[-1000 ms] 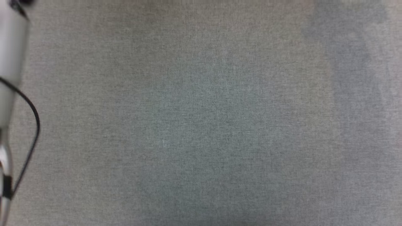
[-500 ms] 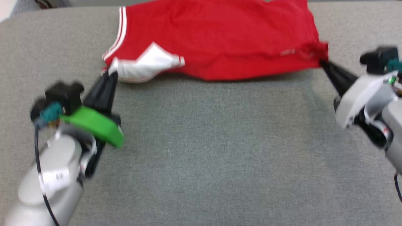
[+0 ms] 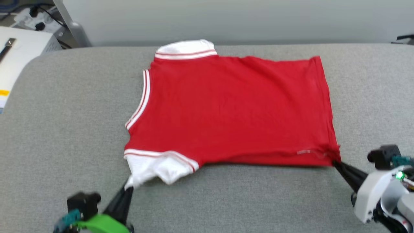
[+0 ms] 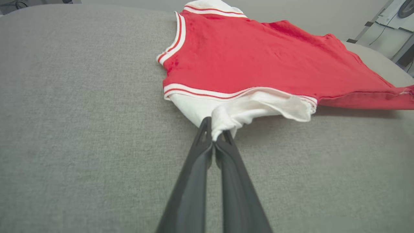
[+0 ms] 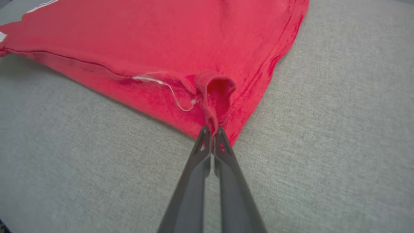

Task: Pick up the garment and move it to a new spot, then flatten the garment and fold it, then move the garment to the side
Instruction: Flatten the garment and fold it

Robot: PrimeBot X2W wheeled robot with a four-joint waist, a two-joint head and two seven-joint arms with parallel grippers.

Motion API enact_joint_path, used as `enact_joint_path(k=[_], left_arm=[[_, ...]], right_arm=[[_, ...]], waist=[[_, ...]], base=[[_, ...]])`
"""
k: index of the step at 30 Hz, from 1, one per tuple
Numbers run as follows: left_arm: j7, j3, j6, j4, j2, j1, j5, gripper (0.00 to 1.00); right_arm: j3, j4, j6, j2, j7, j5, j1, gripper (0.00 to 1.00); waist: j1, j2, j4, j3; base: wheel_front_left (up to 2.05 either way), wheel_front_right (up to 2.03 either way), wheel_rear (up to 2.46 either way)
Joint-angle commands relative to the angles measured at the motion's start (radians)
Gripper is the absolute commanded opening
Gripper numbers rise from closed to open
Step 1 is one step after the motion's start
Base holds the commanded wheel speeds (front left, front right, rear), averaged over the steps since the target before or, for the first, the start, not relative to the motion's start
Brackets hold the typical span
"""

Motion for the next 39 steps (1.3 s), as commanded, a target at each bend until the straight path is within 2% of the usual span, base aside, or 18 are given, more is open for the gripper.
enact_joint_path(k=[1, 9, 16, 19, 20, 27, 32, 39], left_arm=[[0.006, -0.005, 0.008, -0.011, 0.004, 0.048, -0.021, 0.00], [0.046, -0.043, 0.017, -0.062, 0.011, 0.206, -0.078, 0.00], [0.052, -0.039, 0.022, -0.097, 0.027, 0.207, -0.076, 0.00], [0.054, -0.041, 0.017, -0.098, 0.031, 0.150, -0.047, 0.00], [0.063, -0.039, 0.003, -0.093, 0.040, 0.070, -0.017, 0.00], [0.106, -0.015, -0.063, -0.034, 0.042, -0.152, -0.005, 0.00], [0.139, -0.016, -0.115, 0.063, 0.030, -0.311, 0.005, 0.00], [0.156, -0.044, -0.176, 0.281, -0.002, -0.491, 0.020, 0.00]], right_arm=[[-0.009, -0.010, -0.001, -0.010, -0.005, 0.012, 0.036, 0.00], [-0.053, -0.092, -0.001, -0.067, 0.017, 0.031, 0.206, 0.00], [-0.140, -0.151, -0.001, -0.079, 0.025, 0.034, 0.296, 0.00], [-0.191, -0.166, -0.001, -0.059, 0.026, 0.025, 0.299, 0.00], [-0.240, -0.187, -0.001, -0.044, 0.036, 0.014, 0.291, 0.00], [-0.334, -0.228, -0.001, -0.017, 0.078, -0.014, 0.238, 0.00], [-0.367, -0.231, -0.001, 0.017, 0.119, -0.032, 0.175, 0.00], [-0.367, -0.177, -0.001, 0.070, 0.177, -0.037, 0.062, 0.00]], waist=[[0.0001, 0.0000, 0.010, -0.033], [0.0001, 0.0000, 0.022, -0.066], [0.0001, 0.0000, 0.032, -0.059], [0.0001, 0.0000, 0.030, -0.052], [0.0001, 0.0000, 0.024, -0.036], [0.0001, 0.0000, 0.000, 0.031], [0.0001, 0.0000, -0.021, 0.093], [0.0001, 0.0000, -0.040, 0.172]], base=[[0.00, 0.00, 0.00], [0.00, 0.00, 0.00], [0.00, 0.00, 0.00], [0.00, 0.00, 0.00], [0.00, 0.00, 0.00], [0.00, 0.00, 0.00], [0.00, 0.00, 0.00], [0.00, 0.00, 0.00]])
